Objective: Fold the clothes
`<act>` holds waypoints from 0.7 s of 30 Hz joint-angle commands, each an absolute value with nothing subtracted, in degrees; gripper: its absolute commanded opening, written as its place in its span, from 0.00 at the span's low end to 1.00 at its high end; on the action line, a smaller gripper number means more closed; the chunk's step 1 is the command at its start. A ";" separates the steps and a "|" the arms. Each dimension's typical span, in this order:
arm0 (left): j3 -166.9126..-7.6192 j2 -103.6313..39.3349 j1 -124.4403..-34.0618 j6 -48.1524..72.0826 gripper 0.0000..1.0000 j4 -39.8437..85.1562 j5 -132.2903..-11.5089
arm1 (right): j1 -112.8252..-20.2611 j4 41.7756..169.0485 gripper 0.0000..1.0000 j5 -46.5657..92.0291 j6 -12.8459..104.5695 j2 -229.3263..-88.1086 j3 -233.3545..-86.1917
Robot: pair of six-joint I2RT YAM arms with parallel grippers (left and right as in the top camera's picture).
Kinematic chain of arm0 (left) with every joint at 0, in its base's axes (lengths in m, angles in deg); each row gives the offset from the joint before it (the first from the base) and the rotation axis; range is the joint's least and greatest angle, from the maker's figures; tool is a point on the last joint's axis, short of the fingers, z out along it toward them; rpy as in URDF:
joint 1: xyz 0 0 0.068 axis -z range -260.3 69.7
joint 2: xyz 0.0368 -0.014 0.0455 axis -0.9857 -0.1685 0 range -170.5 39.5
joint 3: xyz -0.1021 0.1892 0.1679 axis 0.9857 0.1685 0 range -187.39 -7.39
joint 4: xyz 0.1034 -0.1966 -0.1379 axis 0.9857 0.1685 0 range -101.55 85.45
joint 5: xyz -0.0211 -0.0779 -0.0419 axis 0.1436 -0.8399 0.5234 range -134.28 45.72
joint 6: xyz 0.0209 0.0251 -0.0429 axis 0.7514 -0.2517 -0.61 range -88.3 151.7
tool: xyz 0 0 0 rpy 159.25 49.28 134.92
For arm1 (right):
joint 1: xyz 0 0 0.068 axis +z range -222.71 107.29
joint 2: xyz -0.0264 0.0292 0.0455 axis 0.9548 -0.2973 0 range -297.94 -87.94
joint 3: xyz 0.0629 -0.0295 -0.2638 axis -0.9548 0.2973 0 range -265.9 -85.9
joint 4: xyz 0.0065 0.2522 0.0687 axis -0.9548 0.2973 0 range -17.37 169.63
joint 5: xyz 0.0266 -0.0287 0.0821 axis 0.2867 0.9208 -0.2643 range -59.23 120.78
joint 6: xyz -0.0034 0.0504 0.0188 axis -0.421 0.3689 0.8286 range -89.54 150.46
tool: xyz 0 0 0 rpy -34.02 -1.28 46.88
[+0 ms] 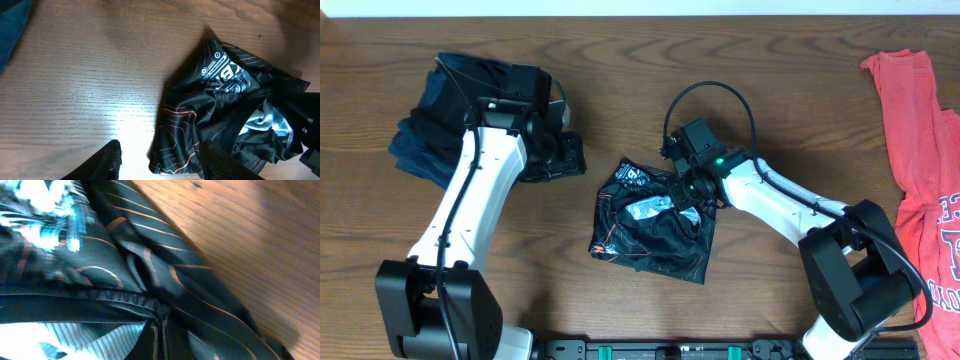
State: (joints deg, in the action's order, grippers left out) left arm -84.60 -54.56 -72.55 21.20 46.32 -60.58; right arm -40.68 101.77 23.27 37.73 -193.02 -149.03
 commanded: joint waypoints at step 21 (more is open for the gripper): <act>-84.03 -55.07 -72.51 21.11 0.53 46.49 -60.29 | -48.37 108.85 0.27 39.66 48.88 -184.32 -149.01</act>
State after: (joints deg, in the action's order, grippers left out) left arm -84.60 -54.56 -72.55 21.20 46.32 -60.58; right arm -48.00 108.83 38.37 48.27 -189.70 -149.01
